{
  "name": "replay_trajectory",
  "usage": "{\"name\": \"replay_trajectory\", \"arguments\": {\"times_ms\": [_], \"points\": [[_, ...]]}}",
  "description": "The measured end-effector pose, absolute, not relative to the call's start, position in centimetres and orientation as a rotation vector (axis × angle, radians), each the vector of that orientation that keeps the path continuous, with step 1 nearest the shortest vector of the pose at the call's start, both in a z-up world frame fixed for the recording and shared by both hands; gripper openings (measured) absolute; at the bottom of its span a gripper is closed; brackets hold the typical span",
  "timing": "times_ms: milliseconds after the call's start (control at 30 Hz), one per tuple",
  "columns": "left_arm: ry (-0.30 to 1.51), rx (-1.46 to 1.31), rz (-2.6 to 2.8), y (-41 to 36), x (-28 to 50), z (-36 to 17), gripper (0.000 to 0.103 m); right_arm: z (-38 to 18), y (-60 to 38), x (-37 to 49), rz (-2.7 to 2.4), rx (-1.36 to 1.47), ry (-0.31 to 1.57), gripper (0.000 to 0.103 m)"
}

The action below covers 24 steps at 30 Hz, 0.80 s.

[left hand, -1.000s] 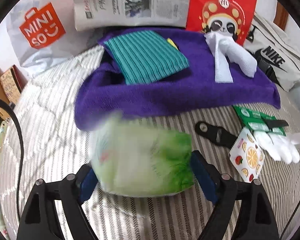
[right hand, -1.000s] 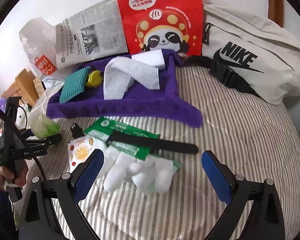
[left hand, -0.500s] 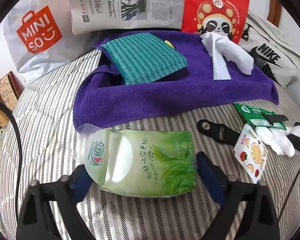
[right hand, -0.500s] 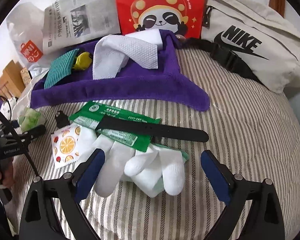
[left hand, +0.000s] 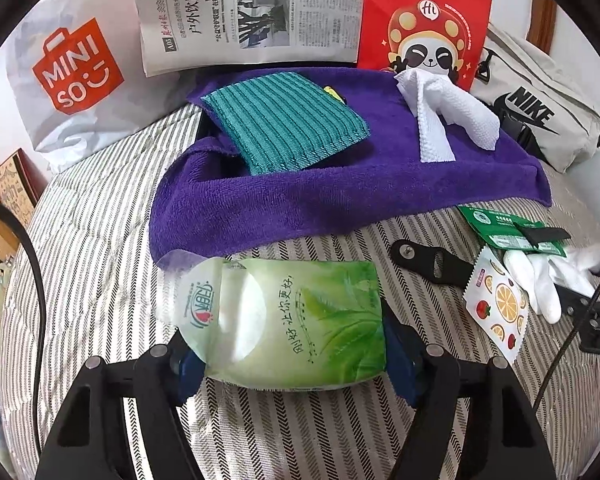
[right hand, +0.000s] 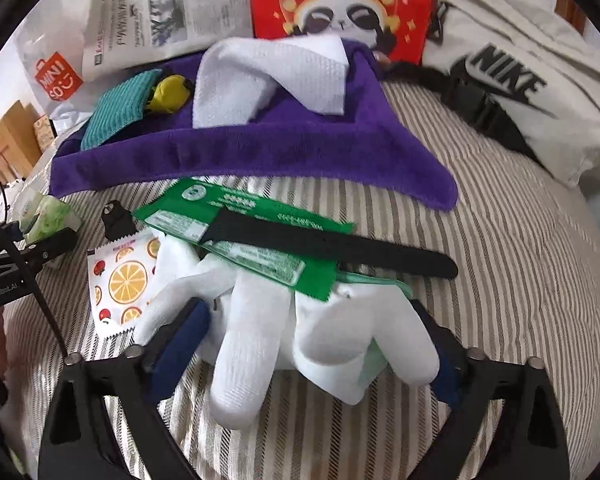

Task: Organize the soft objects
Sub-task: 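Grasp the white gloves with the right gripper while the left gripper grasps the green packet, then carry the gloves and green packet over the purple towel with both grippers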

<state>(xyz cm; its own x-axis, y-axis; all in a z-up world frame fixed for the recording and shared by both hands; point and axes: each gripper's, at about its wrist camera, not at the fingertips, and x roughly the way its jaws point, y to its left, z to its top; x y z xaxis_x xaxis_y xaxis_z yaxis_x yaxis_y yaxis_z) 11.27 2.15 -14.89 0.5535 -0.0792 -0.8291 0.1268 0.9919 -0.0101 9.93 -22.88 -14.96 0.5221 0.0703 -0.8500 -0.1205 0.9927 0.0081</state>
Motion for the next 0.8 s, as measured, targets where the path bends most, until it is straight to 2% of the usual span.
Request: {"name": "replay_trajectory", "arguments": {"times_ms": [33,100,233,300,800], "points": [[0.977,0.048,-0.121,2.1,11.2,-14.9,0.072,-14.8,-22.7,9.7,0.134,-0.056,0.997,0.075],[0.978,0.048,-0.124,2.0,11.2,-14.9,0.072,-14.6,-22.7,9.7,0.142,-0.057,0.994,0.065],[0.983,0.044,-0.130,2.2,11.3,-14.9,0.071,-13.8,-23.9,9.5,0.171,-0.004,1.003,0.037],[0.989,0.038,-0.140,2.4,11.1,-14.7,0.071,-13.2,-24.5,9.3,0.194,0.046,1.011,0.030],[0.939,-0.015,-0.168,4.4,8.8,-11.7,0.071,-7.6,-23.6,7.4,0.319,0.076,0.943,0.028]]}}
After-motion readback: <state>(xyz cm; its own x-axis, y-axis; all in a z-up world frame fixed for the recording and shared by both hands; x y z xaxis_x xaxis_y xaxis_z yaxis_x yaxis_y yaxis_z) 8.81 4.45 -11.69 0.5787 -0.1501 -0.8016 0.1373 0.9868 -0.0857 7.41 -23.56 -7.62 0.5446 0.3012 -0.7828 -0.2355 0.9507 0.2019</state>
